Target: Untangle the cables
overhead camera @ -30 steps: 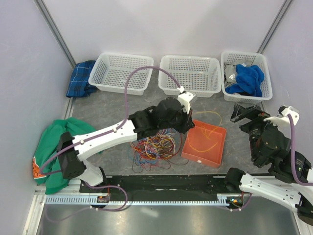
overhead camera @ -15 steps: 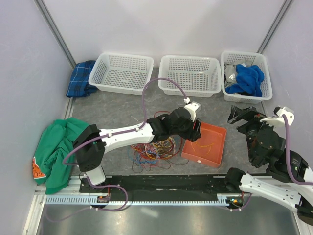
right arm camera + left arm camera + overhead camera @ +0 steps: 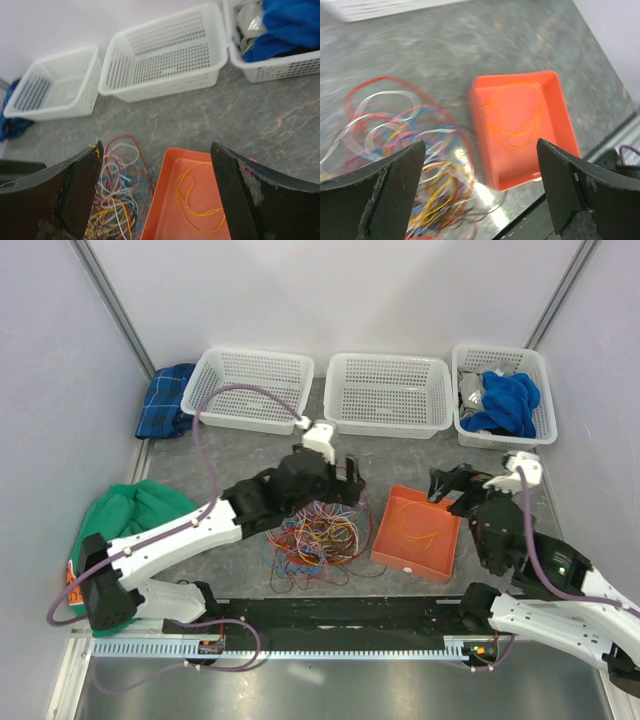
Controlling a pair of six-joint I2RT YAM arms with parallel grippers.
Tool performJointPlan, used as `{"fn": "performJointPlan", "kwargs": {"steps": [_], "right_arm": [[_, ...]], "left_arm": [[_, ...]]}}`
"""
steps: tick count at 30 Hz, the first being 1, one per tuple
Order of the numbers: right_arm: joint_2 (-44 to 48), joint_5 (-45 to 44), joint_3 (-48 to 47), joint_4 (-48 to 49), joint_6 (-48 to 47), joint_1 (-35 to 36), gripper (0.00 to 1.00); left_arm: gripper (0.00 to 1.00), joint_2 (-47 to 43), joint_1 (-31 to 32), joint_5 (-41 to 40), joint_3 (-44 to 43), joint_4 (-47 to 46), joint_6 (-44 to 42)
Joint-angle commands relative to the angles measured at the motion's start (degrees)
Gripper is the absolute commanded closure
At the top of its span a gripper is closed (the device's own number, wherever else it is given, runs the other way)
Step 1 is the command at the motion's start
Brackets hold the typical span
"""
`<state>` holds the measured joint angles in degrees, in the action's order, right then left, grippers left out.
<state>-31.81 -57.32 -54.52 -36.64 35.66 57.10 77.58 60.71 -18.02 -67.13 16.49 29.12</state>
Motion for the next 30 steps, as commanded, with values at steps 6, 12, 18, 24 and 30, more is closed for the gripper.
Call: {"fn": "performJointPlan", "kwargs": {"steps": [6, 12, 18, 24, 30], "right_arm": [[-5.36, 15.12, 7.23, 10.10, -0.42, 0.03, 0.04], [-7.47, 17.42, 9.96, 11.68, 0.90, 0.03, 0.04], [-9.49, 18.82, 11.19, 13.53, 0.99, 0.03, 0.04], [-10.29, 20.14, 11.02, 14.49, 0.64, 0.03, 0.02], [-10.21, 17.43, 12.24, 19.14, 1.86, 0.03, 0.02]], "left_arm": [[0.00, -3.76, -9.73, -1.14, 17.29, 6.01, 13.14], [0.00, 0.46, -10.26, 2.46, 21.15, 5.14, 17.62], [0.73, 2.14, -10.26, 3.52, 22.84, 2.50, 17.02], [0.98, -9.89, -10.17, 0.45, 20.91, 2.49, 12.03], [0.98, -20.27, -10.17, 1.40, 12.84, 3.90, 3.24]]}}
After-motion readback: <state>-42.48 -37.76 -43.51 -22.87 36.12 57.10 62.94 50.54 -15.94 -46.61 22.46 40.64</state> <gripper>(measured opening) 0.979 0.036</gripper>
